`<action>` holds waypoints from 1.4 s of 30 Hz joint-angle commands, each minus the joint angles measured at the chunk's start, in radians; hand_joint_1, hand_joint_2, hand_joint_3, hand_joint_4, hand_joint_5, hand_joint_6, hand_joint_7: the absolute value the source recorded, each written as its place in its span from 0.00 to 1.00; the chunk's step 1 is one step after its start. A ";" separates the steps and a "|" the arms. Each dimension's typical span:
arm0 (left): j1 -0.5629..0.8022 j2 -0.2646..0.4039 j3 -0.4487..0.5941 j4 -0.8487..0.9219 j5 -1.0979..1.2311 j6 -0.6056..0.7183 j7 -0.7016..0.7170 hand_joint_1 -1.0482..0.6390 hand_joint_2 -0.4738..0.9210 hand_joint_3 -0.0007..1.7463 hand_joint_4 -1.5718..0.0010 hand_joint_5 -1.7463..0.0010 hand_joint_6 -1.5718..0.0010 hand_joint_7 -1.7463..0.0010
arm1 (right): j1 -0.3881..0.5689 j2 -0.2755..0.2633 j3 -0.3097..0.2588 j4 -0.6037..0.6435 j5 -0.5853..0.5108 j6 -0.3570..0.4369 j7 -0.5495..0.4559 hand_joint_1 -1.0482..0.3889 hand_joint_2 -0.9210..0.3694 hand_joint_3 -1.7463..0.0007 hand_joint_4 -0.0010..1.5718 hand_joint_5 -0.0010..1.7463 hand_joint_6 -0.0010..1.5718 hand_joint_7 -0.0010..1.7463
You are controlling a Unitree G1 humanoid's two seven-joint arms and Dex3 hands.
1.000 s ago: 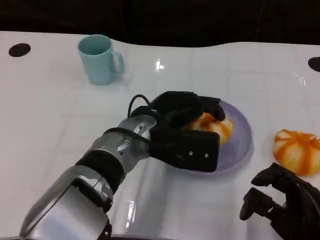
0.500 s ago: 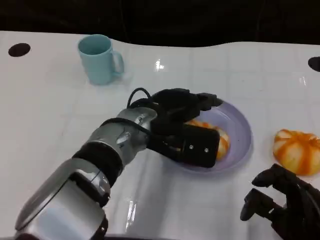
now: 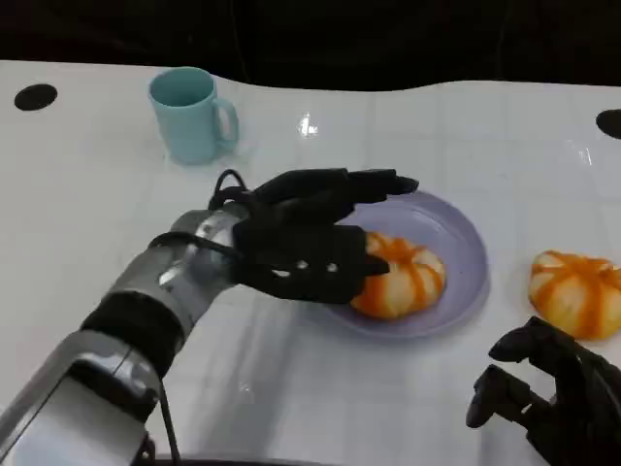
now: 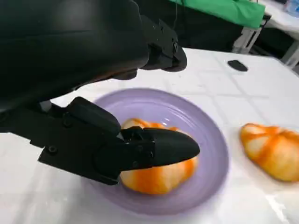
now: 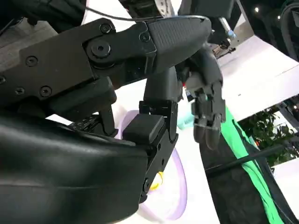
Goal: Grasp the bread from the table and place it into the plate.
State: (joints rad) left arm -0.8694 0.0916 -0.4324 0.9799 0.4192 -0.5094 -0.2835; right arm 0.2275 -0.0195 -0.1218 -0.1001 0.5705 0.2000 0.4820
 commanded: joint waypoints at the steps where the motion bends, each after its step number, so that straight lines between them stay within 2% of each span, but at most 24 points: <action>1: 0.074 0.027 0.101 -0.078 -0.160 -0.016 -0.124 0.12 1.00 0.33 0.97 0.75 0.89 0.91 | 0.005 -0.007 -0.003 -0.007 0.000 -0.005 0.001 0.38 0.00 0.89 0.47 0.88 0.51 0.61; 5: 0.180 0.008 0.210 -0.180 -0.346 -0.014 -0.207 0.17 1.00 0.29 0.87 0.70 0.80 0.90 | 0.007 -0.006 -0.001 -0.009 0.000 -0.003 0.000 0.38 0.00 0.87 0.46 0.88 0.50 0.61; 6: 0.205 0.000 0.235 -0.200 -0.390 -0.018 -0.223 0.20 1.00 0.26 0.80 0.66 0.74 0.89 | 0.007 -0.005 -0.001 -0.011 0.002 0.000 -0.001 0.38 0.00 0.88 0.46 0.88 0.50 0.61; 8: 0.265 -0.024 0.286 -0.246 -0.487 -0.014 -0.253 0.23 1.00 0.25 0.74 0.63 0.69 0.88 | 0.008 -0.004 0.000 -0.012 0.001 -0.003 -0.002 0.38 0.00 0.88 0.46 0.88 0.50 0.61; 11: 0.360 -0.056 0.350 -0.319 -0.598 -0.015 -0.270 0.22 1.00 0.26 0.60 0.57 0.56 0.85 | 0.009 -0.005 0.001 -0.014 0.003 0.000 -0.001 0.38 0.00 0.88 0.46 0.88 0.50 0.61; 13: 0.407 -0.073 0.378 -0.360 -0.649 -0.007 -0.281 0.23 1.00 0.25 0.56 0.43 0.48 0.83 | 0.008 -0.006 0.001 -0.012 0.005 -0.001 0.003 0.38 0.00 0.88 0.46 0.88 0.50 0.61; 15: 0.450 -0.087 0.399 -0.404 -0.696 0.024 -0.291 0.24 1.00 0.24 0.56 0.38 0.46 0.82 | 0.009 -0.006 0.001 -0.012 0.001 -0.007 0.005 0.38 0.00 0.88 0.46 0.88 0.50 0.61; 16: 0.477 -0.095 0.410 -0.433 -0.723 0.050 -0.293 0.24 1.00 0.23 0.56 0.28 0.45 0.73 | 0.010 -0.007 0.002 -0.012 -0.002 -0.012 0.006 0.38 0.00 0.88 0.46 0.88 0.50 0.61; 17: 0.517 -0.104 0.421 -0.473 -0.745 0.069 -0.284 0.24 1.00 0.23 0.57 0.24 0.47 0.65 | 0.011 -0.007 0.003 -0.015 -0.003 -0.013 0.006 0.38 0.00 0.88 0.47 0.88 0.50 0.61; 19: 0.580 -0.119 0.434 -0.539 -0.783 0.110 -0.276 0.24 1.00 0.23 0.60 0.09 0.56 0.38 | 0.013 -0.007 0.003 -0.017 -0.001 -0.012 0.006 0.38 0.00 0.88 0.47 0.88 0.50 0.61; 22: 0.654 -0.139 0.446 -0.618 -0.813 0.155 -0.262 0.24 1.00 0.23 0.60 0.01 0.62 0.21 | 0.014 -0.009 0.003 -0.024 0.003 -0.001 0.002 0.38 0.00 0.88 0.47 0.88 0.51 0.60; 29: 0.830 -0.156 0.460 -0.849 -0.927 0.367 -0.240 0.26 1.00 0.26 0.54 0.00 0.63 0.10 | 0.020 -0.011 0.005 -0.039 0.000 0.007 -0.005 0.38 0.00 0.89 0.47 0.88 0.51 0.60; 31: 0.883 -0.157 0.463 -0.892 -0.952 0.403 -0.249 0.27 1.00 0.28 0.53 0.00 0.66 0.05 | 0.022 -0.011 0.004 -0.042 0.004 0.010 -0.005 0.38 0.00 0.88 0.47 0.88 0.51 0.60; 38: 1.011 -0.183 0.474 -0.967 -1.033 0.545 -0.217 0.30 1.00 0.24 0.51 0.00 0.67 0.00 | 0.021 -0.013 0.000 -0.040 0.003 0.005 0.004 0.38 0.00 0.88 0.46 0.88 0.50 0.60; 42: 1.035 -0.197 0.482 -0.975 -1.037 0.564 -0.217 0.30 1.00 0.24 0.50 0.00 0.67 0.00 | 0.021 -0.013 -0.003 -0.044 0.007 0.015 -0.004 0.38 0.00 0.88 0.47 0.88 0.51 0.60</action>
State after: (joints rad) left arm 0.1515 -0.1034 0.0380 0.0187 -0.6058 0.0483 -0.5086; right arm 0.2448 -0.0201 -0.1157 -0.1364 0.5706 0.2086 0.4823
